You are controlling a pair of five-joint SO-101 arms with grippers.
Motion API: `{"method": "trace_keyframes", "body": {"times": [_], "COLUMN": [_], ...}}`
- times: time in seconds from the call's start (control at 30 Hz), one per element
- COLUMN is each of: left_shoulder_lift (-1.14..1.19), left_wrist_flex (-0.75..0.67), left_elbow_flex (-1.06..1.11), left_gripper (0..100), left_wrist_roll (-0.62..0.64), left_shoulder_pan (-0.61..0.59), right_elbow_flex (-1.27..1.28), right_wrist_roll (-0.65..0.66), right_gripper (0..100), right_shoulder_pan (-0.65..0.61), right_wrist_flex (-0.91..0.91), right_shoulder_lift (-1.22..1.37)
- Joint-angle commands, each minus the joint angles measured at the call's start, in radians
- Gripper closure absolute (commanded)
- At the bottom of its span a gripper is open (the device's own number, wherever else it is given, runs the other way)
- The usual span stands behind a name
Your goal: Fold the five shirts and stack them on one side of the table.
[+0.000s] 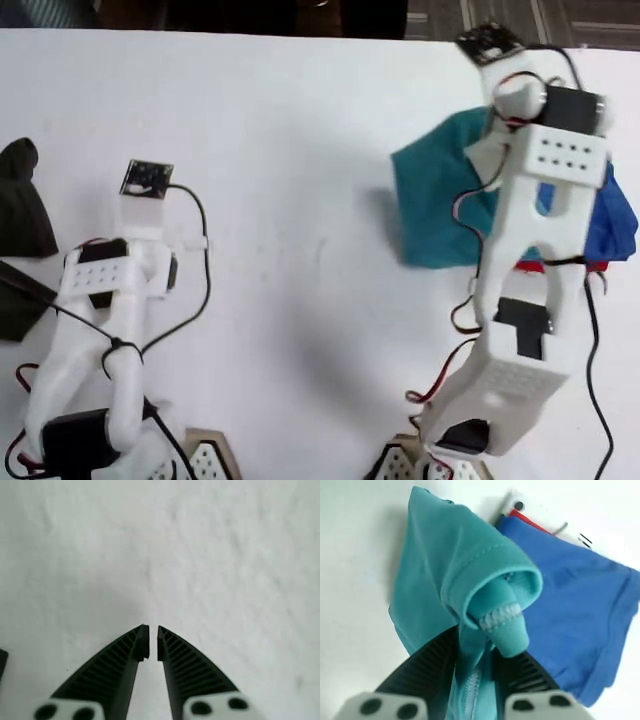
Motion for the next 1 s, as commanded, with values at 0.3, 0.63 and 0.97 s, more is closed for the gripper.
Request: {"method": "trace_keyframes", "body": {"times": [0.3, 0.63, 0.97], "left_shoulder_lift": [-0.02, -0.023, -0.025], "left_wrist_flex": [-0.012, -0.009, -0.008], "left_elbow_flex": [-0.002, -0.002, -0.002], "left_gripper": [94, 94, 94], "left_wrist_roll": [-0.006, -0.006, -0.006], "left_shoulder_pan": [-0.008, -0.008, -0.009], "right_elbow_flex": [-0.199, -0.48, -0.723], "right_wrist_roll": [0.107, 0.267, 0.272], "right_gripper": [97.8, 97.8, 97.4], "right_shoulder_pan": [0.197, 0.309, 0.315], "right_wrist_flex": [-0.159, -0.225, -0.228], "right_shoulder_lift": [0.068, 0.412, 0.628]}}
